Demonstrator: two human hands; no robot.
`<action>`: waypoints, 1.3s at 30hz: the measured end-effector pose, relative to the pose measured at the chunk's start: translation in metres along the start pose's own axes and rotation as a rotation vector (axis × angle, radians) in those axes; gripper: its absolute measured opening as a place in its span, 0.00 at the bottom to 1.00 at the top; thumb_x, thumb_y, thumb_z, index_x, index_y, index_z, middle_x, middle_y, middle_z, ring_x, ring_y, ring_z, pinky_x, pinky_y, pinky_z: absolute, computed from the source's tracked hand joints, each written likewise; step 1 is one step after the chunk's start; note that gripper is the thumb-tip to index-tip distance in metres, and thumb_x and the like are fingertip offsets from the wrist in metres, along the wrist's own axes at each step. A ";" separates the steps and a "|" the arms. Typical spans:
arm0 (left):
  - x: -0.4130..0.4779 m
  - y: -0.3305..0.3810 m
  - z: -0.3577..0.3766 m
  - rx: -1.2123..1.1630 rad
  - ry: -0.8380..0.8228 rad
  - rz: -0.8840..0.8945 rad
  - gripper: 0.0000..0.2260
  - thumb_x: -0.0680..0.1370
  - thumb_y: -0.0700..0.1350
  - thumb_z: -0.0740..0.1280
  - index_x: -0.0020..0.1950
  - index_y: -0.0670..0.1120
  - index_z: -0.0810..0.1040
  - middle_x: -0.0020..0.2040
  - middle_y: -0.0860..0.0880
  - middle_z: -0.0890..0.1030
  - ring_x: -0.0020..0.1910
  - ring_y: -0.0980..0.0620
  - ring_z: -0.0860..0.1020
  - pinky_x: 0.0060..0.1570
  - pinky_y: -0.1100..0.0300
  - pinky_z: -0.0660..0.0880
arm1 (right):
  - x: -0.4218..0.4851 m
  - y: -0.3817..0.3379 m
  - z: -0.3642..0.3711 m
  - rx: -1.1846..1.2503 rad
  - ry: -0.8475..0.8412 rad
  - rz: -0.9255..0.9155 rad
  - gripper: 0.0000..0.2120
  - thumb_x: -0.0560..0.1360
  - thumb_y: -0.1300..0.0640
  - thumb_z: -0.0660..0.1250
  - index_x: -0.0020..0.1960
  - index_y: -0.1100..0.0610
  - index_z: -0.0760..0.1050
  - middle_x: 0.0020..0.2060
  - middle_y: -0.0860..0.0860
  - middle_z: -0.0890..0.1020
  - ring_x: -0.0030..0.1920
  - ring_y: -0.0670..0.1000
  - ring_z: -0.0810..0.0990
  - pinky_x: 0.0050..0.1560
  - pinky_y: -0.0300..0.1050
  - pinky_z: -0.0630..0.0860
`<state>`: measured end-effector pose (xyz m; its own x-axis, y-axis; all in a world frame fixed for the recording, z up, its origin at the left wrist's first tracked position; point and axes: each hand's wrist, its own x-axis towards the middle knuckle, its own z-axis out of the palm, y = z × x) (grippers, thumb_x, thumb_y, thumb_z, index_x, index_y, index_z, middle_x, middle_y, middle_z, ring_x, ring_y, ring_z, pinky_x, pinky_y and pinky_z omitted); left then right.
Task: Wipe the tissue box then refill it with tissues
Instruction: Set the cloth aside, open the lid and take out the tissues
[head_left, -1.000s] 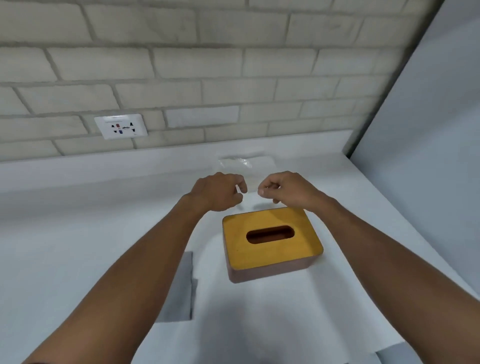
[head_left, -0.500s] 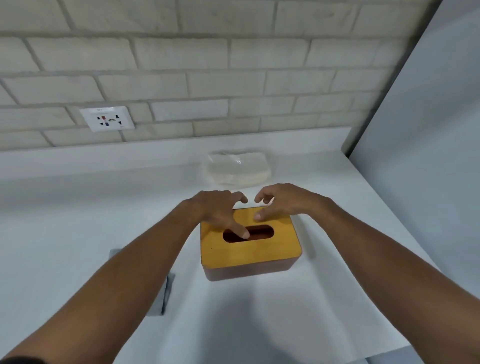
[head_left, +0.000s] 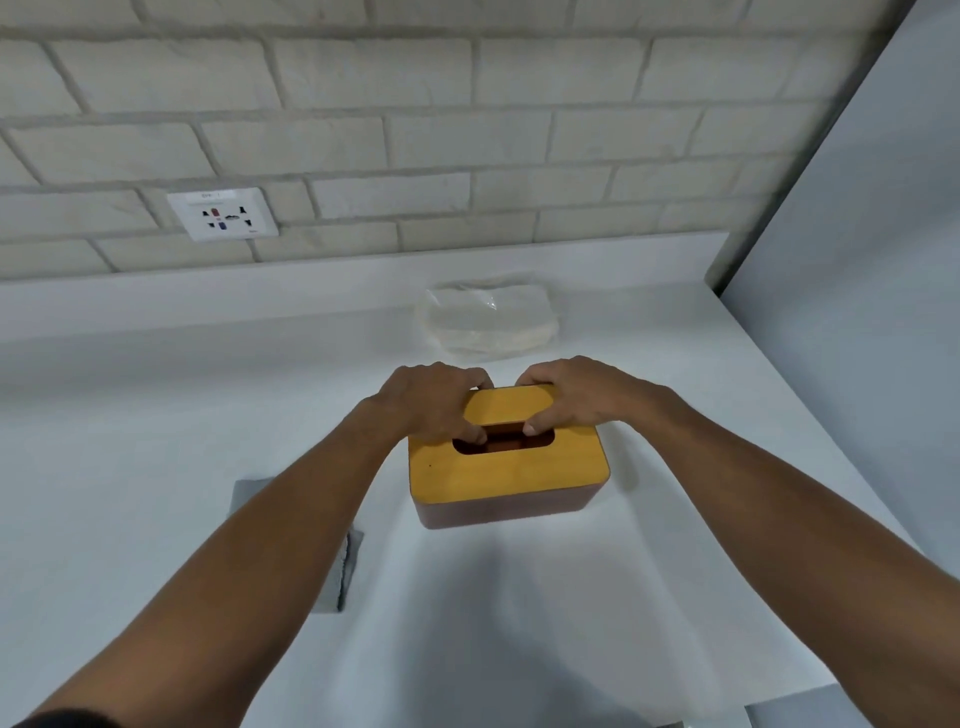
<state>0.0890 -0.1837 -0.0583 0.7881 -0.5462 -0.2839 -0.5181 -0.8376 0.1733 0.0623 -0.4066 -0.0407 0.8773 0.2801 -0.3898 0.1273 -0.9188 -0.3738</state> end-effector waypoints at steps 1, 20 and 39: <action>0.000 -0.001 0.000 -0.001 0.008 0.013 0.31 0.73 0.68 0.73 0.72 0.60 0.70 0.65 0.54 0.80 0.61 0.48 0.78 0.50 0.53 0.72 | 0.000 0.000 0.000 0.002 -0.006 0.003 0.30 0.67 0.39 0.75 0.66 0.42 0.72 0.57 0.43 0.79 0.55 0.49 0.77 0.56 0.52 0.77; 0.010 -0.007 -0.006 0.140 0.073 0.287 0.31 0.67 0.69 0.74 0.63 0.59 0.66 0.53 0.58 0.80 0.46 0.50 0.78 0.42 0.55 0.75 | -0.001 -0.006 0.006 -0.220 0.005 -0.040 0.29 0.63 0.35 0.74 0.59 0.42 0.69 0.50 0.41 0.75 0.48 0.48 0.76 0.43 0.46 0.73; 0.002 -0.001 0.017 0.111 0.343 0.206 0.27 0.72 0.63 0.71 0.69 0.55 0.75 0.62 0.54 0.80 0.55 0.50 0.80 0.42 0.58 0.68 | -0.009 -0.011 0.022 -0.343 0.229 -0.025 0.25 0.65 0.42 0.72 0.55 0.47 0.63 0.46 0.45 0.75 0.39 0.52 0.75 0.34 0.46 0.62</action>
<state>0.0857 -0.1839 -0.0749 0.7194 -0.6899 0.0805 -0.6946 -0.7143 0.0855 0.0429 -0.3931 -0.0516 0.9474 0.2698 -0.1721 0.2627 -0.9628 -0.0635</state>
